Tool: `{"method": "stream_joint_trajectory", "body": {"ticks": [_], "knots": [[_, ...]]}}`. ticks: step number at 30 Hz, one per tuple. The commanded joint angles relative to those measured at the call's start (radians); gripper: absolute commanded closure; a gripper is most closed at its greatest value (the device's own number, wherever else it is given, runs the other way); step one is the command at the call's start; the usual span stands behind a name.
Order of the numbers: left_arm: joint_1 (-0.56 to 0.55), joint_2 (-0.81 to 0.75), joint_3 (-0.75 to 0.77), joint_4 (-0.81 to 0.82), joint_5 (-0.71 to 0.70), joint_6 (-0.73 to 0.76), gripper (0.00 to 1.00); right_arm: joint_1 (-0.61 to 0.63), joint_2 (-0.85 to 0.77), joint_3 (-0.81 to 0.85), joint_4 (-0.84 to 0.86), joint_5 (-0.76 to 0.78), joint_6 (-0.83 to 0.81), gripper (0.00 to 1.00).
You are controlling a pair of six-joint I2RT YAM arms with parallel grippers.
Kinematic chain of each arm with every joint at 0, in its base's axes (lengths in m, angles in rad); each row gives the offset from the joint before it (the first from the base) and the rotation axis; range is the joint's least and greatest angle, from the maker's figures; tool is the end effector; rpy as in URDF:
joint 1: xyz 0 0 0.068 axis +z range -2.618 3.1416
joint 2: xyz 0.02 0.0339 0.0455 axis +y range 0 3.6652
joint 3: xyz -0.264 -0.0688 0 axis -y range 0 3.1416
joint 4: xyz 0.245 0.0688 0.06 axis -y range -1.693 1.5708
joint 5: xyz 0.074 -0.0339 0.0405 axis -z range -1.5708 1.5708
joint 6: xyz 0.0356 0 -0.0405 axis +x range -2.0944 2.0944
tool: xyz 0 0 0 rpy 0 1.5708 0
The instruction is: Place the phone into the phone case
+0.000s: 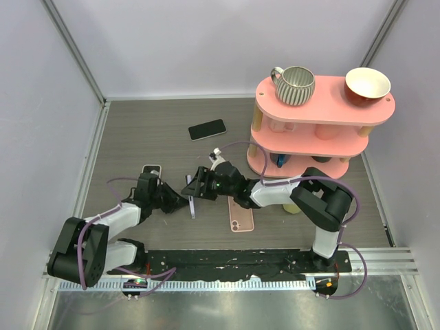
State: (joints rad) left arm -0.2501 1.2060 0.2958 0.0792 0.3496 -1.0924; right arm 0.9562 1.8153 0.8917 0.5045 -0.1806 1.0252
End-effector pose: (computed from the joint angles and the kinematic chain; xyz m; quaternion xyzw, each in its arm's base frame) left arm 0.1868 -0.0603 0.1241 -0.3180 0.8636 -0.3484 0.1779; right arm 0.2134 0.3134 0.1660 -0.0203 0.8365 0.4951 0.2340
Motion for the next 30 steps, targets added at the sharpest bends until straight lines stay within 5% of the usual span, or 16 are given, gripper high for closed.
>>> {"method": "stream_joint_trajectory", "body": {"ticks": [1,12,16,20,25,30], "knots": [[-0.012,-0.005,-0.001,-0.016,0.063,-0.004,0.90,0.009,0.015,0.033,-0.041,0.026,-0.008,0.34],[-0.012,0.020,0.049,-0.035,0.054,0.020,0.90,0.010,-0.004,0.038,-0.159,0.062,-0.083,0.40],[-0.012,0.012,0.062,-0.051,0.042,0.025,0.90,0.009,-0.011,0.044,-0.207,0.090,-0.108,0.69],[-0.012,-0.023,0.135,-0.179,0.014,0.077,0.86,0.009,-0.046,0.007,-0.201,0.096,-0.128,0.88],[0.005,-0.169,0.302,-0.427,-0.122,0.219,0.50,0.009,-0.147,-0.043,-0.159,0.070,-0.183,0.99],[0.069,-0.305,0.373,-0.454,-0.016,0.301,0.33,0.000,-0.298,-0.137,-0.036,0.038,-0.192,0.99]]}}
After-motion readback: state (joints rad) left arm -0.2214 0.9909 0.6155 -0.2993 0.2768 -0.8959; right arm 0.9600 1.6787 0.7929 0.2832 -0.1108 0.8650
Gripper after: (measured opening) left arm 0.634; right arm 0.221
